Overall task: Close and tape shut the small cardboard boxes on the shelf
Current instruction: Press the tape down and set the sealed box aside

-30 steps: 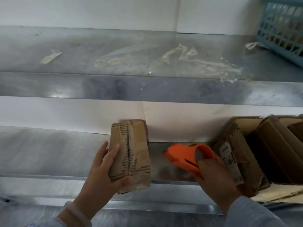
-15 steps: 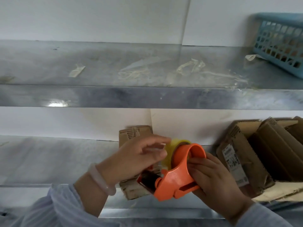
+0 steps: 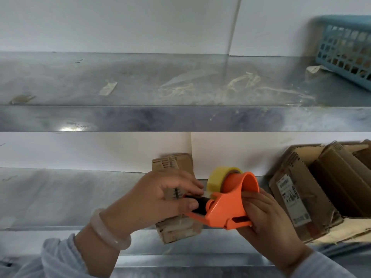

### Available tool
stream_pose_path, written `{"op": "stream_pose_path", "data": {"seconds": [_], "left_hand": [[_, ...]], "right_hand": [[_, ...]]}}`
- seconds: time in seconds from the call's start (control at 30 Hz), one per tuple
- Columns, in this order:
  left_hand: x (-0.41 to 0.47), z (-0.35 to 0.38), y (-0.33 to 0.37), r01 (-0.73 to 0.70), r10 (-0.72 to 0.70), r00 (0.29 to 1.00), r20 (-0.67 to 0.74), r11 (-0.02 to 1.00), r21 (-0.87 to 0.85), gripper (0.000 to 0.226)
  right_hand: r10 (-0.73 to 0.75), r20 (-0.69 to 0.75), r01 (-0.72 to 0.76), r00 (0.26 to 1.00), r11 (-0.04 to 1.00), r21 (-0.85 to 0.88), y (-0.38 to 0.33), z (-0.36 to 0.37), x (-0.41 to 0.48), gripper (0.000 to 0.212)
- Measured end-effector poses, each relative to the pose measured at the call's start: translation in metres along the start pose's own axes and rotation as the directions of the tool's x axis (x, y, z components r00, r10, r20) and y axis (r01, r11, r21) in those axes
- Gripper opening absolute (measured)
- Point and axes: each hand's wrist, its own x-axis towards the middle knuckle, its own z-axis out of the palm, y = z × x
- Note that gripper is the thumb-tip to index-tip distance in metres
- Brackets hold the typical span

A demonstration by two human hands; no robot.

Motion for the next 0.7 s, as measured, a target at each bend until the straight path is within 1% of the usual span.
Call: {"op": "stream_pose_path", "data": {"seconds": [0.13,0.27,0.47,0.6,0.7], "left_hand": [[0.002,-0.003,0.001,-0.032,0.033,0.999,-0.008,0.995,0.094,0.026],[0.002,-0.006,0.001,-0.054,0.06,0.998,-0.032,0.988,0.144,0.02],[0.004,-0.007,0.008,-0.124,0.148,0.986,-0.082,0.962,0.245,0.018],[0.008,-0.006,0.014,-0.158,0.177,0.983,-0.044,0.947,0.281,0.018],[0.012,-0.006,0.019,-0.193,0.201,0.98,0.011,0.926,0.324,0.019]], "right_hand": [[0.041,0.018,-0.041,0.999,0.999,0.014,0.0,0.003,-0.004,0.03],[-0.006,-0.031,0.007,0.999,0.999,0.041,-0.005,0.004,0.0,0.024],[0.066,-0.04,-0.062,0.997,0.994,0.087,-0.012,0.008,0.001,0.032],[0.078,-0.017,-0.077,0.997,0.994,0.071,-0.017,0.008,0.004,0.042],[0.084,0.001,-0.083,0.997,0.995,0.055,-0.02,0.009,0.003,0.038]]}}
